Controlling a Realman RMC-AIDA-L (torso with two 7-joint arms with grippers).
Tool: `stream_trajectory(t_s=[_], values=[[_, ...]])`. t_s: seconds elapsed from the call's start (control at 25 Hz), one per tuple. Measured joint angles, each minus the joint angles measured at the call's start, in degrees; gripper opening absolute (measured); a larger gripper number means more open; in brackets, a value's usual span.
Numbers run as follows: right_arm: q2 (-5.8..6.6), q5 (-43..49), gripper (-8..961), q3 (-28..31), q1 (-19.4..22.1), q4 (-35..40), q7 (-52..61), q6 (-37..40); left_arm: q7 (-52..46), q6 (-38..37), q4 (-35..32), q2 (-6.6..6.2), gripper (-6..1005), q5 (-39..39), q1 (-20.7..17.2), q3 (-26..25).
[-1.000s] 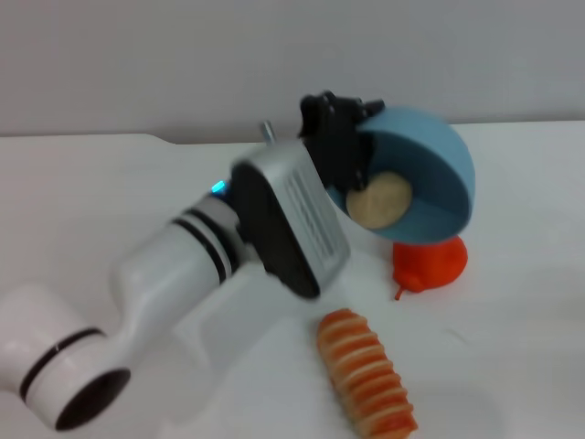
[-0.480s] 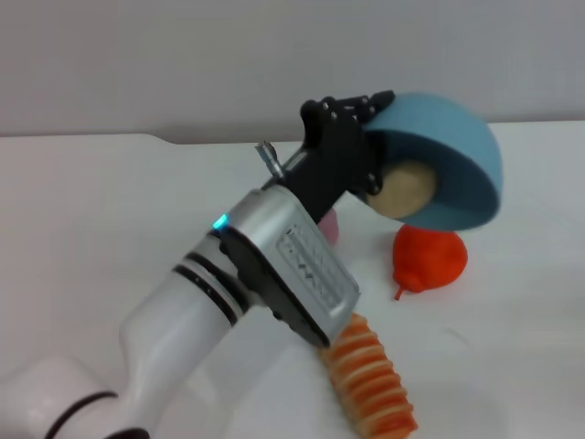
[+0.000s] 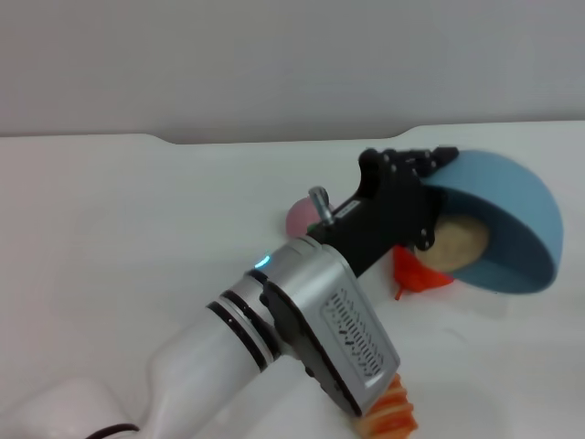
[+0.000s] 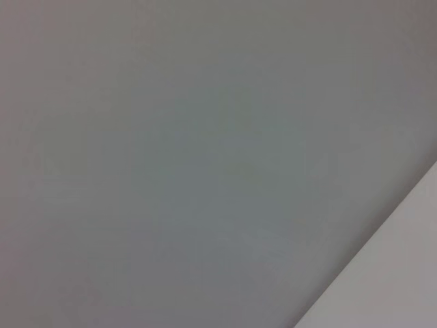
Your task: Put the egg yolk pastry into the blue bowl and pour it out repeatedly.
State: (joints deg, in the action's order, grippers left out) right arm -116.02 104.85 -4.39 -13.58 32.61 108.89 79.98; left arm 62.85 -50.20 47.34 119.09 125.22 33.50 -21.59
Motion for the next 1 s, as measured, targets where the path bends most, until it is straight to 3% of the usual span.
stream_trajectory(t_s=[0.32, 0.68, 1.0], values=[[0.60, 0.00, 377, 0.00, 0.38, 0.00, 0.00, -0.37, -1.57, -3.11, 3.38, 0.00, -1, -8.74, 0.49, 1.10], [1.30, -0.01, 377, -0.01, 0.34, 0.18, -0.04, -0.34, -14.54, -3.64, 4.00, 0.00, -1, -14.19, 2.35, 1.97], [2.03, -0.06, 377, -0.09, -0.02, 0.35, -0.09, -0.30, -1.56, -6.12, 1.11, -0.01, -1, -14.24, 5.59, 3.03]])
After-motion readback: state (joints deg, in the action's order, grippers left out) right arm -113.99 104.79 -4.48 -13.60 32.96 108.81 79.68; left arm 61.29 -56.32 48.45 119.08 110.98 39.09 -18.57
